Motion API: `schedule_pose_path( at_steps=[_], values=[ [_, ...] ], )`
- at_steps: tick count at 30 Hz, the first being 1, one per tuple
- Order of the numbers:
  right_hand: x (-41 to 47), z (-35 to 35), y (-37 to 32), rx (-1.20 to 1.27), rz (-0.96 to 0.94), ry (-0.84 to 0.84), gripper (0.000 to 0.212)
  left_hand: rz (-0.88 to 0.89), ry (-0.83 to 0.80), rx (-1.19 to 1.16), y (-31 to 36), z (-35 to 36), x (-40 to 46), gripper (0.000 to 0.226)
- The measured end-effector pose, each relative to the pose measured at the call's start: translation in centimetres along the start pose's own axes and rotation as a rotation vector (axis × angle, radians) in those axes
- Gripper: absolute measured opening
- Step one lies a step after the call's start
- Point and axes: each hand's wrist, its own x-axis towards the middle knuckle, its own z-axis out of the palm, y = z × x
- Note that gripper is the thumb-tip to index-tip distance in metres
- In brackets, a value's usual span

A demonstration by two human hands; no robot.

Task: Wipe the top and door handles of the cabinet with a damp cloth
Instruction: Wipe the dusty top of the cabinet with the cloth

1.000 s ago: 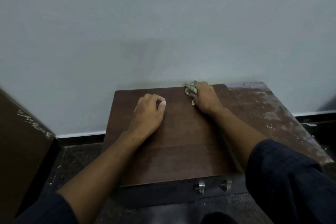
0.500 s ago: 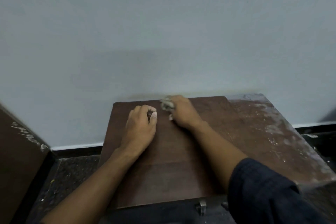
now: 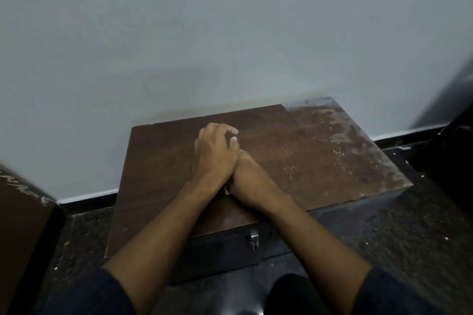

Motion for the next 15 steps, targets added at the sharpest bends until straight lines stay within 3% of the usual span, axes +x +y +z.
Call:
schedule_pose_path(
  at_steps=[2,6,8,12,15],
  values=[
    [-1.0,-2.7,2.7,-0.061,0.028,-0.049,0.038,-0.005,-0.016,0.012,-0.3,-0.5,-0.4,0.013],
    [-2.7,-5.9,5.6,-0.16,0.184,0.022,0.027,-0.016,-0.105,-0.013,0.7,-0.2,-1.7,0.012],
    [-4.5,-4.9,4.0,-0.158,0.145,-0.006,0.034,0.001,-0.157,-0.027,1.7,0.7,-2.3,0.011],
    [-10.9,-4.7,3.1,-0.112,0.017,-0.132,0.068,0.096,-0.21,-0.03,2.5,2.0,-2.8,0.012],
    [-11.7,-8.0,6.9,-0.124,0.143,-0.066,0.057,0.172,-0.253,-0.017,2.6,2.9,-3.2,0.012]
  ],
)
